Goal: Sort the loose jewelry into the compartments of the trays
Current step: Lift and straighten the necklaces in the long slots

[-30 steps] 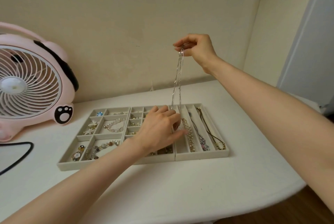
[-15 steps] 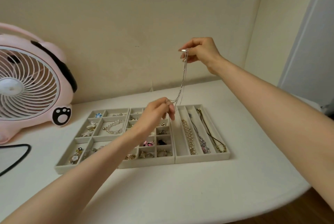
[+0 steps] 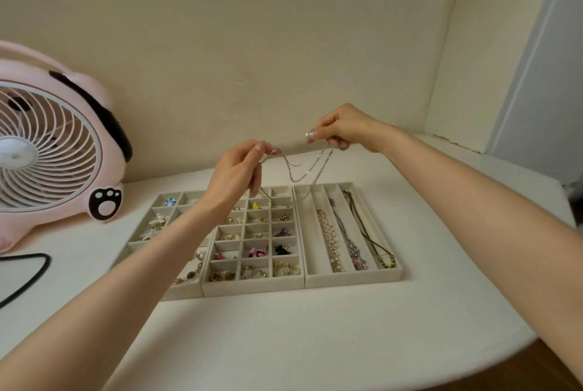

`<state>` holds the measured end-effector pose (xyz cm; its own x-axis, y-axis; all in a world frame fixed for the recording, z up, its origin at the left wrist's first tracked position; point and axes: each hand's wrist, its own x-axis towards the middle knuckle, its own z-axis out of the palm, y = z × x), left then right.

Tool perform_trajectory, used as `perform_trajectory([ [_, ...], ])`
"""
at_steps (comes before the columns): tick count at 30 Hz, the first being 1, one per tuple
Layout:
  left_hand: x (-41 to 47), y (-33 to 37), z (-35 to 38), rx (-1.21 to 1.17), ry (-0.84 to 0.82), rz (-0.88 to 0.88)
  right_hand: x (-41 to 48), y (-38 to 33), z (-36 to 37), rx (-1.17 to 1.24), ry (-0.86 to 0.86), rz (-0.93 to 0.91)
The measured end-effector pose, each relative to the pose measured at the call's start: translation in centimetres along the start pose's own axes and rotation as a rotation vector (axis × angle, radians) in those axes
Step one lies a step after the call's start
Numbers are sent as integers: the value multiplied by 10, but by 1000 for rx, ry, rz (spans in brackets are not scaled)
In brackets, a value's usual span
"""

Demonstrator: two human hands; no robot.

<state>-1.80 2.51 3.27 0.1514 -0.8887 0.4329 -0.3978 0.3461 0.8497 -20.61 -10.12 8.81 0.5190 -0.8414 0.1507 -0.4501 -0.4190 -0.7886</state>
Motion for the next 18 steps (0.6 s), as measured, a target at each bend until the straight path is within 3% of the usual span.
perform_trajectory([
  [6, 4, -1, -4, 195, 145, 122, 1, 15, 13, 16, 91, 29],
  [11, 5, -11, -6, 260, 225, 72, 1, 22, 14, 44, 138, 33],
  [15, 6, -16, -7, 330, 190, 54, 1, 23, 14, 58, 243, 17],
  [18, 0, -17, -7, 290, 55, 141, 2, 22, 12, 69, 304, 11],
])
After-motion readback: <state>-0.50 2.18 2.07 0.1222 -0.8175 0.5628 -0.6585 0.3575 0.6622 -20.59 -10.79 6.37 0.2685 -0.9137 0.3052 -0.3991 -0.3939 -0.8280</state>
